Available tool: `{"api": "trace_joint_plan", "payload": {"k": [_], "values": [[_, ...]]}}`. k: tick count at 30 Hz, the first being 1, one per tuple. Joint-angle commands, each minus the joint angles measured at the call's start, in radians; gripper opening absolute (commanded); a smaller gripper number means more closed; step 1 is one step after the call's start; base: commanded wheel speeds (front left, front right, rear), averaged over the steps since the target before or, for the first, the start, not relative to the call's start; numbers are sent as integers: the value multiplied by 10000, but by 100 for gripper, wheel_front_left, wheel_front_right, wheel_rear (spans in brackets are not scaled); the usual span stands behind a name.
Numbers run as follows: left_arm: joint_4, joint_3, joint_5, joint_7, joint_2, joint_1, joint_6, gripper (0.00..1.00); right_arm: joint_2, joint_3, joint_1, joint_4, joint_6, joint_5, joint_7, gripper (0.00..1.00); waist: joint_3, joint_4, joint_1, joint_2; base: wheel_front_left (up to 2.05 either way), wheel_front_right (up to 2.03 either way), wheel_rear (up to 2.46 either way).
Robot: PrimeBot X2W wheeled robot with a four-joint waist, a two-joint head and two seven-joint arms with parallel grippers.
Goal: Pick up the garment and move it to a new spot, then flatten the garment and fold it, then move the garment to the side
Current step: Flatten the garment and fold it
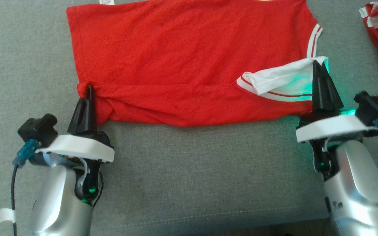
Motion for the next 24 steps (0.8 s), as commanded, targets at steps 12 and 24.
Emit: {"api": "trace_joint_plan", "payload": {"k": [12,24], "values": [[-977,-39,116,-50,16,473,115,100,-10,-13,-1876,2440,-9,-39,-82,100,-87,273,0,0,0,0,0],[-2187,82,-151,1107,369,2000,565,100,-64,-727,-2140,1973,-9,-754,-219,100,-564,250,0,0,0,0,0]]}}
